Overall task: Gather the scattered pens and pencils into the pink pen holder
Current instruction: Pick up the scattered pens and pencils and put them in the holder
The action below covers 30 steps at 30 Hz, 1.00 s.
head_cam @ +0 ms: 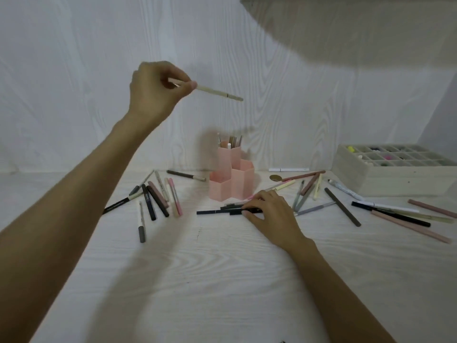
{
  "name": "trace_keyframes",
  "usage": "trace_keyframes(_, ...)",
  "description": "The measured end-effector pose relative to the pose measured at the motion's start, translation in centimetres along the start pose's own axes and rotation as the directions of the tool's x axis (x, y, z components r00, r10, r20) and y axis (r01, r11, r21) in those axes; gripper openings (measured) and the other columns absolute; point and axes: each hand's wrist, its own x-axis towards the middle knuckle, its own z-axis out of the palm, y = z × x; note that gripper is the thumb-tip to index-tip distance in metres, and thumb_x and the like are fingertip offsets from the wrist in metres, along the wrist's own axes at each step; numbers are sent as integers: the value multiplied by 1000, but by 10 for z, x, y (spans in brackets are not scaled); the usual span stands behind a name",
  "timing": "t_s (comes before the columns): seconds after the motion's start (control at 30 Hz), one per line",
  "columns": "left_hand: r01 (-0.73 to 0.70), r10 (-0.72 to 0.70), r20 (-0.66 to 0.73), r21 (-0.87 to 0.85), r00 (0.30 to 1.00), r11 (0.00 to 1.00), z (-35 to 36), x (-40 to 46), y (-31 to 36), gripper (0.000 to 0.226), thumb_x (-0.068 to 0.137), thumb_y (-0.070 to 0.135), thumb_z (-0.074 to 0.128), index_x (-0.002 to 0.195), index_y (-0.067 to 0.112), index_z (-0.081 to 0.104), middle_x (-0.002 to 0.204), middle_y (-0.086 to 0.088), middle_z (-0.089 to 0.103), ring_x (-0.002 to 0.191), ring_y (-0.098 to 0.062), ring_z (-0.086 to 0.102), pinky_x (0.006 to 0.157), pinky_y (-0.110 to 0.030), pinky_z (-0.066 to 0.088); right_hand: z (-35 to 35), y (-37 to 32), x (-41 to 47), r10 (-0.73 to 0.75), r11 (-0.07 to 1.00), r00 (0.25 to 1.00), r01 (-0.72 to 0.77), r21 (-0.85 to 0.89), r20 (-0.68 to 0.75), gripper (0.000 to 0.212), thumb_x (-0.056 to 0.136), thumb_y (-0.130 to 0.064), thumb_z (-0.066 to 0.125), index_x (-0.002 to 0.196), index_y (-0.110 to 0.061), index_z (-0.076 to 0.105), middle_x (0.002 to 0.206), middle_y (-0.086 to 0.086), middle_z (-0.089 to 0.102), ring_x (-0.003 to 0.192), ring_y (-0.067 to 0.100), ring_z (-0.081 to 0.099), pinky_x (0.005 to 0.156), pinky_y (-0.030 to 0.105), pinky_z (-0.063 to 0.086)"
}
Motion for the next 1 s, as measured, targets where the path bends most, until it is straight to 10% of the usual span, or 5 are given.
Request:
trace_keyframes(0.37, -158, 119, 126, 368, 985, 916, 59, 9, 13, 34, 85, 33, 68, 110, 15, 54, 99, -2, 72, 89, -22, 67, 73, -34, 47, -4, -2, 1, 32, 998, 992, -39, 57, 120, 31, 95, -34, 50, 120, -22, 62, 117, -2, 56, 108, 17, 47, 92, 32, 40)
trace_keyframes(1.0, -120, 215, -210, 392, 954, 912, 72, -11, 7, 38, 96, 31, 53, 128, 12, 43, 106, 1, 66, 89, -17, 59, 61, -29, 38, 6, -5, 7, 101, 991, 977, -116, 67, 188, 28, 97, -23, 46, 123, -21, 54, 125, 1, 50, 117, 19, 38, 100, 34, 32)
